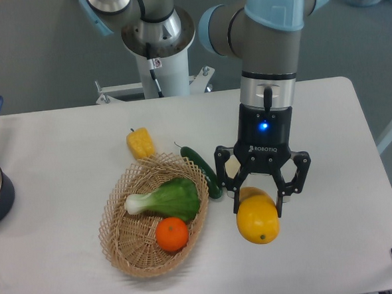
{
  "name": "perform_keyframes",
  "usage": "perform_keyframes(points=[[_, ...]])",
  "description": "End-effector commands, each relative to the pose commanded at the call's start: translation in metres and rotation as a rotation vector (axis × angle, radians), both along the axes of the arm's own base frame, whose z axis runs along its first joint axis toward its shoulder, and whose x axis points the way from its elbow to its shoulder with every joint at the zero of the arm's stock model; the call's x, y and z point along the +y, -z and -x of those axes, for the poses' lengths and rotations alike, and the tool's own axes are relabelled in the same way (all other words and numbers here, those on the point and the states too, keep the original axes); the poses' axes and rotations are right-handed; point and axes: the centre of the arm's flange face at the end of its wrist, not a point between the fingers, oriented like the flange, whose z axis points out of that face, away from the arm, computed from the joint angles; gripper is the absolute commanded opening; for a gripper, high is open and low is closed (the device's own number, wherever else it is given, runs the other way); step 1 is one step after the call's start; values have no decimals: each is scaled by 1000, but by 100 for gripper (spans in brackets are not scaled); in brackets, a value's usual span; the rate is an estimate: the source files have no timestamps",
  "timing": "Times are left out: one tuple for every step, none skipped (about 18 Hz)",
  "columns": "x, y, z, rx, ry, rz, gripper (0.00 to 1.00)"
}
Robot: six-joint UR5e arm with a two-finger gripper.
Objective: Place the mango in the basket
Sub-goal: 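Hold the yellow mango in the gripper and lift it slightly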
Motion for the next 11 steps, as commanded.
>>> perform_keyframes(points=[[0, 2, -2, -2, 3, 2, 34], [-2, -2, -1, 3, 0, -1, 34], [-2, -7, -1, 9, -3, -7, 34], [-2, -11, -1, 13, -6, -12, 34], [-1, -12, 0, 15, -5, -13, 34], [-1, -12, 0, 16, -4, -12, 34], [-2, -12, 0, 16, -5, -12, 34], [-2, -11, 0, 16, -4, -11, 34], [-2, -11, 1, 16, -4, -11, 34], [-2, -11, -1, 16, -3, -11, 34], [-1, -11, -1, 16, -1, -11, 34]])
